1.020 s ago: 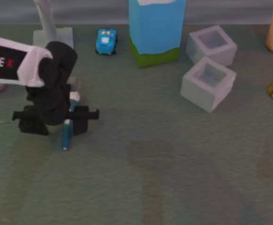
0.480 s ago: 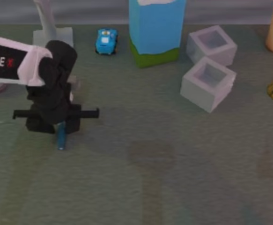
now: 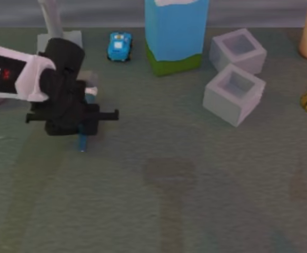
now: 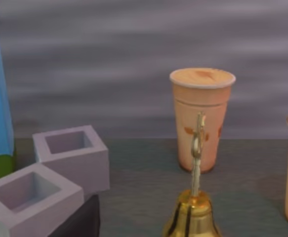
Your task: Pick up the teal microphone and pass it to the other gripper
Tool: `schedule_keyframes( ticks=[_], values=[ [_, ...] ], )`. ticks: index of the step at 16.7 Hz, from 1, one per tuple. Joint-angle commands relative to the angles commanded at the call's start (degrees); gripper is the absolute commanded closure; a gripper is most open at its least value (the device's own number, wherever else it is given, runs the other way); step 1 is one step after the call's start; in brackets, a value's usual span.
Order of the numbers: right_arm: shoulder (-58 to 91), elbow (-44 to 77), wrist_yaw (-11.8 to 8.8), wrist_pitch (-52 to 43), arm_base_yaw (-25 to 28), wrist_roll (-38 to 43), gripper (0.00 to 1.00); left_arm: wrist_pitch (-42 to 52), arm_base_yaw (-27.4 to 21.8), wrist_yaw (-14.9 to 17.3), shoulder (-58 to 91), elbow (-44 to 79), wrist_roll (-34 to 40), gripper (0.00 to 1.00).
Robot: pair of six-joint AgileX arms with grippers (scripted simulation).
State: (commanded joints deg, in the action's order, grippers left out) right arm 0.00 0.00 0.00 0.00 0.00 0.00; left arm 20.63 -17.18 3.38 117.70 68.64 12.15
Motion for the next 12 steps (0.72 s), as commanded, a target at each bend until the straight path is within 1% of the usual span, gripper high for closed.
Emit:
schedule_keyframes(
  ticks=[3,9,12],
  values=[
    [0.0,0.0,0.0,0.0,0.0,0.0,0.0,-13.9,0.5,5.4,-2.4,-3.6,-2.4,1.0],
    [0.0,0.0,0.0,0.0,0.0,0.0,0.0,-47.8,1.7,18.0,-9.4,-13.2,-7.9,1.0],
    [0.0,0.0,0.0,0.0,0.0,0.0,0.0,-61.0,2.3,23.4,-13.7,-17.4,-10.5,1.0]
  ],
)
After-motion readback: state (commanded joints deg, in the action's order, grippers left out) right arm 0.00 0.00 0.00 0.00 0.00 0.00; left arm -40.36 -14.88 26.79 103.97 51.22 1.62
